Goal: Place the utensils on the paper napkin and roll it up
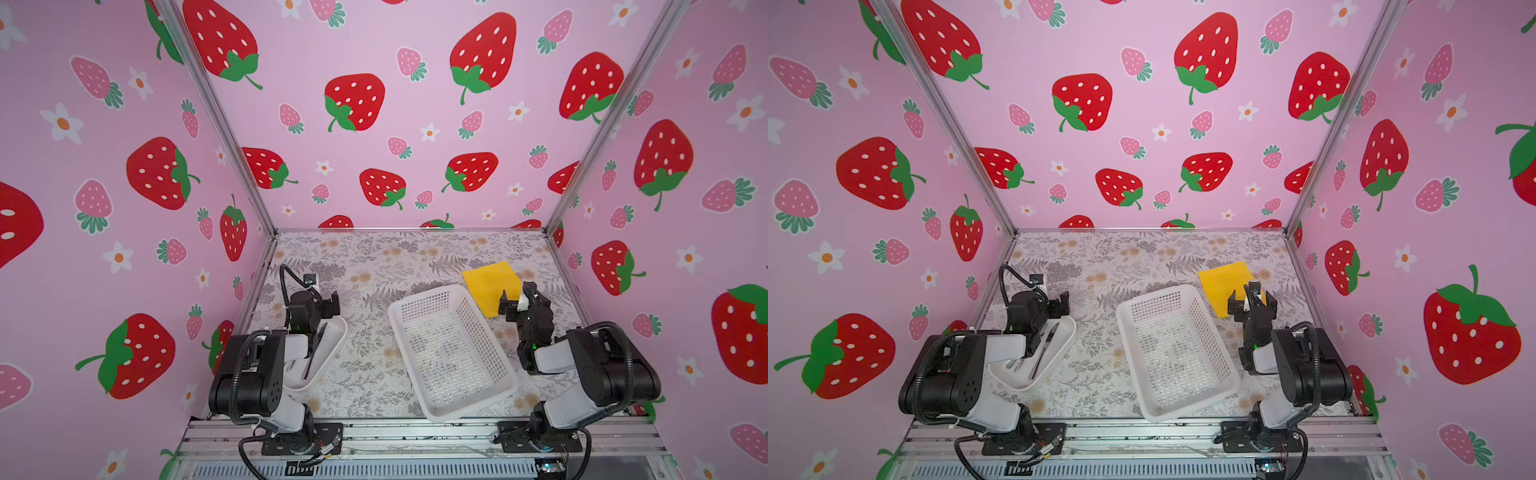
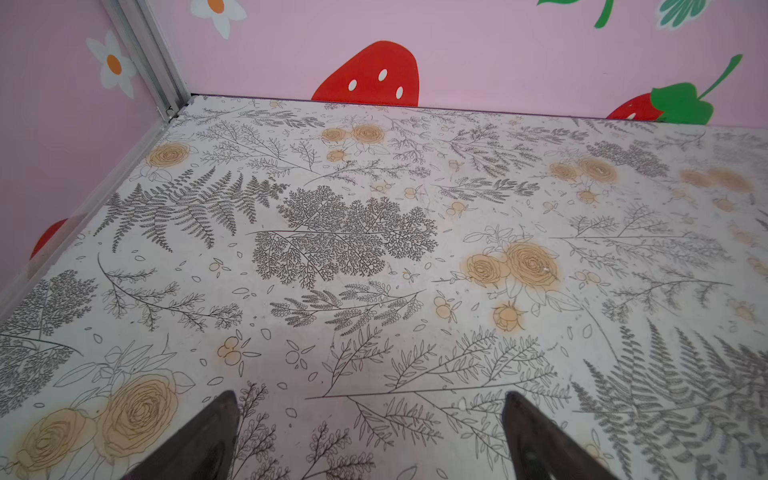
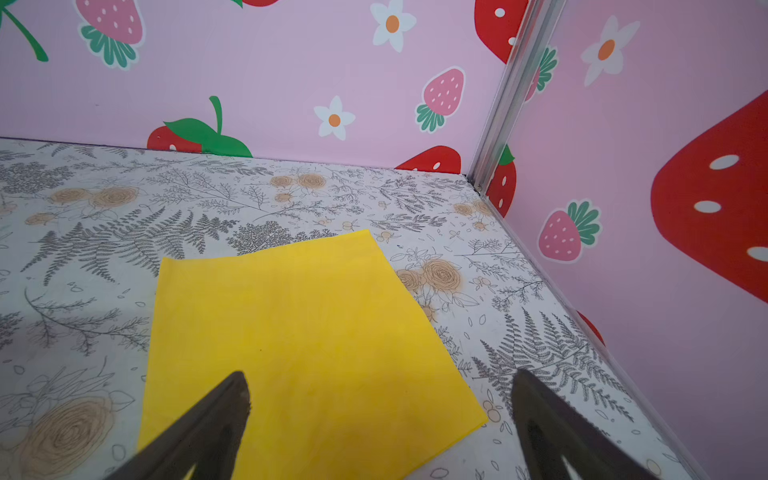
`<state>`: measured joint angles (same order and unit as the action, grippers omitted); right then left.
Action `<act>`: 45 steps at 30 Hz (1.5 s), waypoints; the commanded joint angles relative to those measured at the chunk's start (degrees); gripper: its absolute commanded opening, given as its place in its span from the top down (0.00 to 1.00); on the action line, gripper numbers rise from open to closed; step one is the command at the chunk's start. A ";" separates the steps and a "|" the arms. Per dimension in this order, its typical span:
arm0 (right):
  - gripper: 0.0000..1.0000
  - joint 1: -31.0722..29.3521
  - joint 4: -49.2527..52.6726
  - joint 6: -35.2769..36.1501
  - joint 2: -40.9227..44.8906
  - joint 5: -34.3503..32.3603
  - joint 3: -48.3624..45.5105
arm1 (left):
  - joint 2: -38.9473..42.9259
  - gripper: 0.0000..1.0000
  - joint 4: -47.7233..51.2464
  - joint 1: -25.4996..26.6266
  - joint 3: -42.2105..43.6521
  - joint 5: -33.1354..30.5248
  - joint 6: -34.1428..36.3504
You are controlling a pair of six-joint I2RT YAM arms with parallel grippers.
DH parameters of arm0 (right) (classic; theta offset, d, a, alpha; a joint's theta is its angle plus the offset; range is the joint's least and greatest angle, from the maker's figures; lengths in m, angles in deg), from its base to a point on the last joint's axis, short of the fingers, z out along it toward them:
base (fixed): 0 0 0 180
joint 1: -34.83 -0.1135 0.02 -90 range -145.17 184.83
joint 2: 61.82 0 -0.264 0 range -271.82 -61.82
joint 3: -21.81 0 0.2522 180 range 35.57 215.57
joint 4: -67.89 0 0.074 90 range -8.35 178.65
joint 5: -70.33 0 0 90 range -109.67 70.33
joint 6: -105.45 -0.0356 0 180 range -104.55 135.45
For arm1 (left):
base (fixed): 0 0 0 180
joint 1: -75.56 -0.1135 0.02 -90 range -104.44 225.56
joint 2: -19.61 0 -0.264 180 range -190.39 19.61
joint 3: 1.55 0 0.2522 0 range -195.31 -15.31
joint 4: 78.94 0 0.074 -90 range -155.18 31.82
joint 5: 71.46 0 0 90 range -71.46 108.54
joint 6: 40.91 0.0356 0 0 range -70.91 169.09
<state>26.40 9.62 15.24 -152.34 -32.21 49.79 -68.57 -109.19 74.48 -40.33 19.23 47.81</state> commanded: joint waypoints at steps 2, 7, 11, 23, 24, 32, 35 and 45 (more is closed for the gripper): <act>0.00 0.35 -0.40 -0.14 0.27 0.25 0.81 | -0.64 0.01 0.13 -0.14 -1.09 1.42 0.44; 0.00 0.42 -0.46 -0.23 0.13 0.31 0.89 | -0.61 0.01 0.11 -0.08 -1.09 1.42 0.35; 0.00 0.86 0.25 -0.42 0.09 1.28 1.25 | -0.61 0.01 0.28 -0.08 -1.09 1.51 0.40; 0.00 0.87 -0.22 -0.32 0.34 1.20 0.90 | -0.46 0.01 -0.11 -0.02 -0.82 1.34 0.49; 0.00 0.87 -0.41 -0.32 0.34 1.12 0.82 | -0.42 0.01 -0.15 0.01 -0.82 1.33 0.57; 0.00 0.43 0.50 0.04 2.47 1.28 0.49 | 4.50 0.01 0.89 0.30 0.70 -0.46 -0.14; 0.00 0.44 13.40 -1.25 8.59 0.64 4.28 | 8.80 0.01 9.37 0.19 -1.95 -1.18 -0.77; 0.00 0.74 58.39 -15.40 29.52 3.40 14.02 | 22.27 0.01 28.78 -0.27 -9.31 -3.77 -9.62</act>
<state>26.82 49.40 7.33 -125.65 -31.33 61.59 -48.81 -89.93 74.52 -45.23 18.03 42.96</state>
